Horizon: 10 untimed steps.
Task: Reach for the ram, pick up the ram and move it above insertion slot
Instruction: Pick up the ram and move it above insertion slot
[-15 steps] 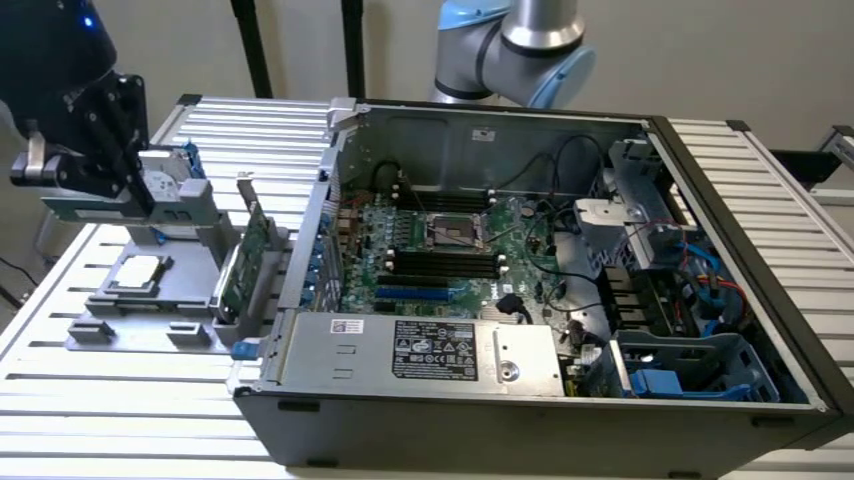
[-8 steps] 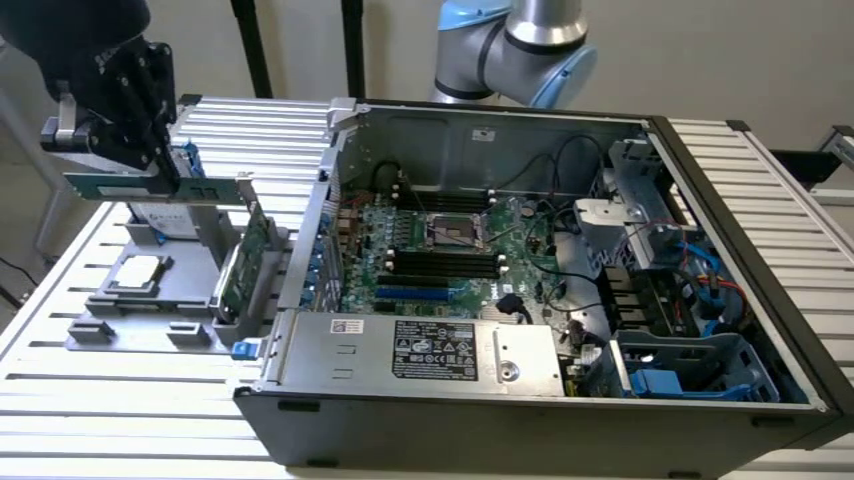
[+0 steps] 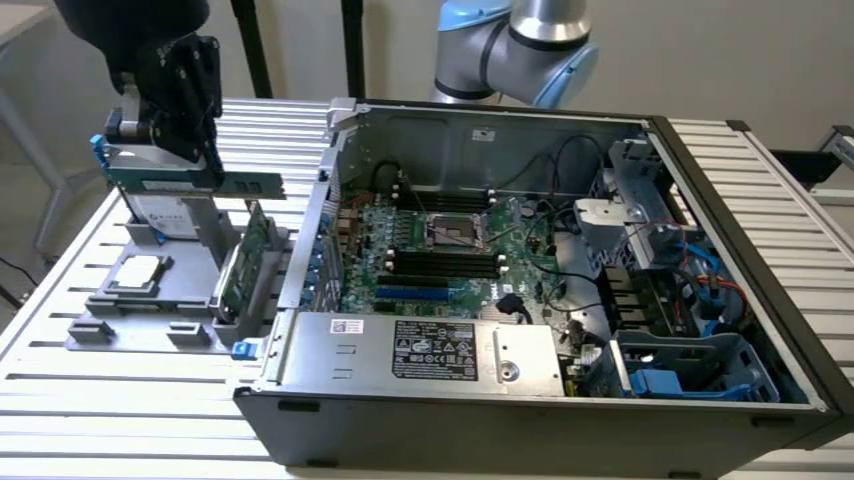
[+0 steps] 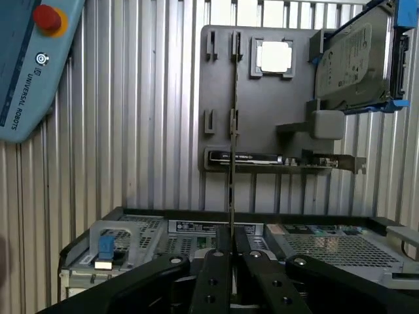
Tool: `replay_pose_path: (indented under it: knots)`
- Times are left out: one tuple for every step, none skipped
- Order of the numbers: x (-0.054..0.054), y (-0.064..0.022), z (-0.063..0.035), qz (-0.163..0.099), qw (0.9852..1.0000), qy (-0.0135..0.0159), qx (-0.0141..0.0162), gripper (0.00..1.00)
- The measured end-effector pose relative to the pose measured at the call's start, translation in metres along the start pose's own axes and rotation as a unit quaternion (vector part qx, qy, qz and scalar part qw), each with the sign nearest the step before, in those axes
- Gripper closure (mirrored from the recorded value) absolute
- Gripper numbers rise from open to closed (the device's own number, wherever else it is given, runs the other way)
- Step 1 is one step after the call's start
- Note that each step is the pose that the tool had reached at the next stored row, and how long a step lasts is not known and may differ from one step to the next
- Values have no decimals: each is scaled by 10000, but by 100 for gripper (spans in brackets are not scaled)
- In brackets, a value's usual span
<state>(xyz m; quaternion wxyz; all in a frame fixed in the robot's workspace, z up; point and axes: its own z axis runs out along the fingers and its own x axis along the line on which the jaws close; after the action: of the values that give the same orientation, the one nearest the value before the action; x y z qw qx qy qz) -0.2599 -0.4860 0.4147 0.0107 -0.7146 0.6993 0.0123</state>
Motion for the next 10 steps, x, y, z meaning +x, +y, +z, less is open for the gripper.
replay_pose_path:
  knots:
    - [-4,-45,0,0,10000,0,0,87]
    - [-7,-91,0,0,10000,0,0,87]
    - [-10,-136,0,0,10000,0,0,87]
    - [-14,-182,-1,0,10000,0,0,87]
    - [-17,-227,-1,0,10000,0,0,87]
    - [-21,-272,0,0,10000,0,0,87]
    - [-24,-316,-1,1,10000,0,0,87]
    - [-28,-362,0,0,10000,0,0,87]
    - [-32,-411,-1,0,10000,0,0,87]
    - [-35,-456,-1,0,10000,0,0,87]
